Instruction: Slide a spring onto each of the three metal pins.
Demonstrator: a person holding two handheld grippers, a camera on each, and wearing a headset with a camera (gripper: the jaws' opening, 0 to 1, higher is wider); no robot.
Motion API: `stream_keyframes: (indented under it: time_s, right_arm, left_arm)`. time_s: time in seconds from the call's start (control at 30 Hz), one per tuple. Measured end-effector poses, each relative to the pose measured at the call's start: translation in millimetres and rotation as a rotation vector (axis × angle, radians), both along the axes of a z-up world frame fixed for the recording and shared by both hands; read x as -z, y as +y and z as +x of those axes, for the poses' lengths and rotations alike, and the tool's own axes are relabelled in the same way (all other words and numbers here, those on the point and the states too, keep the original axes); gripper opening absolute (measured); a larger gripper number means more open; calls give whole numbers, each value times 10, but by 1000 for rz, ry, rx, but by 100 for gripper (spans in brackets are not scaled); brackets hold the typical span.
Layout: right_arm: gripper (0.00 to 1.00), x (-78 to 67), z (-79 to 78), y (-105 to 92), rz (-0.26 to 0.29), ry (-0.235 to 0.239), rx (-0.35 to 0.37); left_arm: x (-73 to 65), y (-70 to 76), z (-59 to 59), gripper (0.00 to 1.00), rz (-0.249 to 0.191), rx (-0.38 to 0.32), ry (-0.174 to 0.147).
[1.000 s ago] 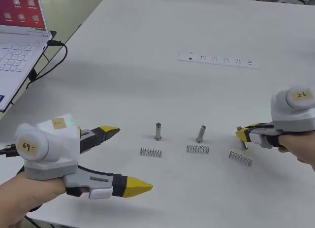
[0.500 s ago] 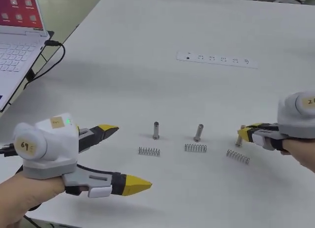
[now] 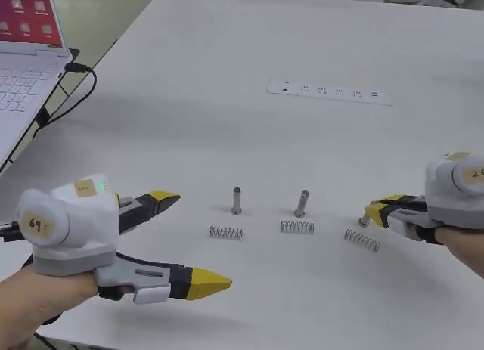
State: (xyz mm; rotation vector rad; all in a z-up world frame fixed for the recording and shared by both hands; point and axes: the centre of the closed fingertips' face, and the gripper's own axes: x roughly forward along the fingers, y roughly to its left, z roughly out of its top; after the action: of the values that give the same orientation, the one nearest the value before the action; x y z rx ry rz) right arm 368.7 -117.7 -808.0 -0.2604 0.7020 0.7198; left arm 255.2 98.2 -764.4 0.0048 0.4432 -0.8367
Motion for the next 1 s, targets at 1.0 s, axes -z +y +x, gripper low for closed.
stream_keyframes:
  time_s: [1.0]
  right_arm:
    - [19,-142,-260,-144,41,1,-34]
  left_arm:
    - [-57,41,2,94,-7,-4,-8]
